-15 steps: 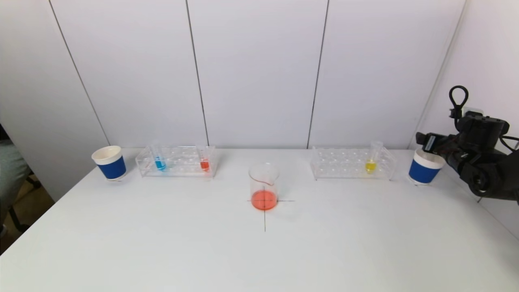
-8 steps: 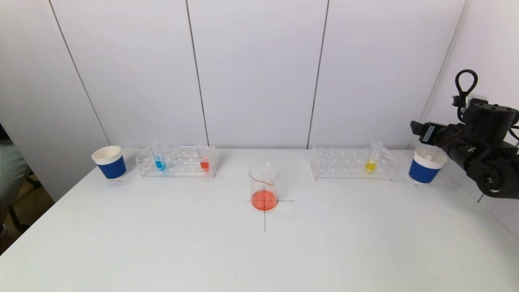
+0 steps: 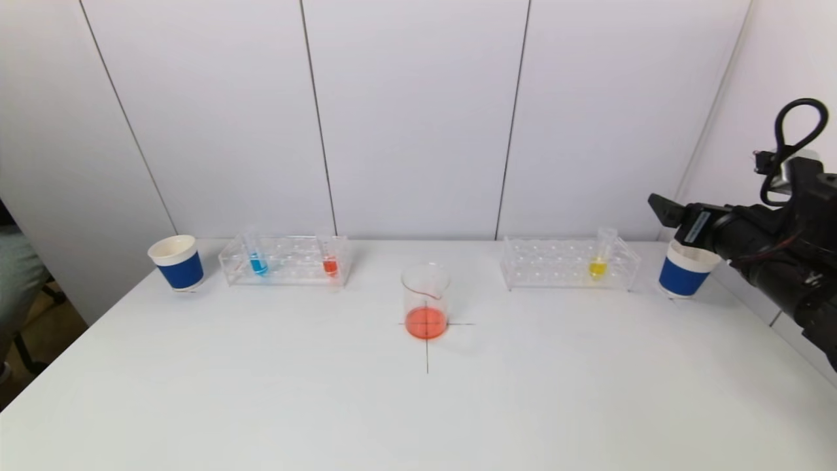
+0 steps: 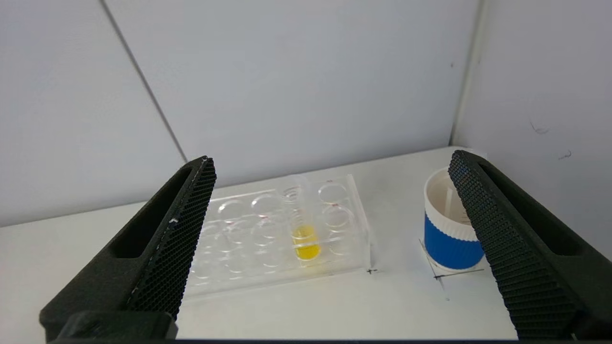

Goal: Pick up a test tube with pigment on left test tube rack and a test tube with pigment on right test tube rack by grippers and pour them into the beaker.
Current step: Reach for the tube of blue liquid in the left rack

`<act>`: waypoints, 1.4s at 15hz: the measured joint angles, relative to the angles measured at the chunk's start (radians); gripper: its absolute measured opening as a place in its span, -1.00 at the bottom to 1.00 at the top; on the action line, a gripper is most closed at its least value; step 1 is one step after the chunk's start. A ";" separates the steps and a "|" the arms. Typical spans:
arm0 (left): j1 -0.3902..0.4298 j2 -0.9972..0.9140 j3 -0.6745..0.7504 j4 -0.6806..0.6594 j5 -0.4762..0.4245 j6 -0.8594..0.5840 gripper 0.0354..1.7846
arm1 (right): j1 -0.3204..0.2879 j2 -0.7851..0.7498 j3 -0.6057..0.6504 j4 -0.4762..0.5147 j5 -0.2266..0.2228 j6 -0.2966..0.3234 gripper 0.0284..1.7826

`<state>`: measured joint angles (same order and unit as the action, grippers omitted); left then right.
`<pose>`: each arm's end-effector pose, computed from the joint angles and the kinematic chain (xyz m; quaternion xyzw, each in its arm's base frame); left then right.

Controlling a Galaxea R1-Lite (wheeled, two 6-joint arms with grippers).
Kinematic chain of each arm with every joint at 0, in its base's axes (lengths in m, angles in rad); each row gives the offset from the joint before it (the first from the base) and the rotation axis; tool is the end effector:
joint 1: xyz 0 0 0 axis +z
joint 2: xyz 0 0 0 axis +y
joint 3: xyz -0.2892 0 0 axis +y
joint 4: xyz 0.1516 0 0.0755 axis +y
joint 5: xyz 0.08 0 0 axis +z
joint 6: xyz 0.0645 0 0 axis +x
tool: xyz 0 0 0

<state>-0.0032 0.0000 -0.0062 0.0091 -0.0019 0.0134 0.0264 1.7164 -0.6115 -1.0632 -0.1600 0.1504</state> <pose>0.0064 -0.0001 0.0760 0.0067 0.0014 -0.0026 1.0000 0.3212 -0.0018 0.1786 0.0730 0.0157 -0.0681 0.9949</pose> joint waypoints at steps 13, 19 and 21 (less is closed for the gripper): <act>0.000 0.000 0.000 0.000 0.000 0.000 0.98 | -0.015 -0.546 0.300 0.076 -0.095 -0.052 0.99; 0.000 0.000 0.000 0.000 0.000 0.000 0.98 | -0.015 -0.882 0.320 0.426 -0.081 -0.044 0.99; 0.000 0.000 0.000 0.000 0.000 0.000 0.98 | -0.014 -0.965 0.354 0.460 -0.079 -0.045 0.99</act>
<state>-0.0032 0.0000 -0.0062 0.0091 -0.0017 0.0134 0.0128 0.7513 -0.2577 -0.6028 -0.2389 0.1053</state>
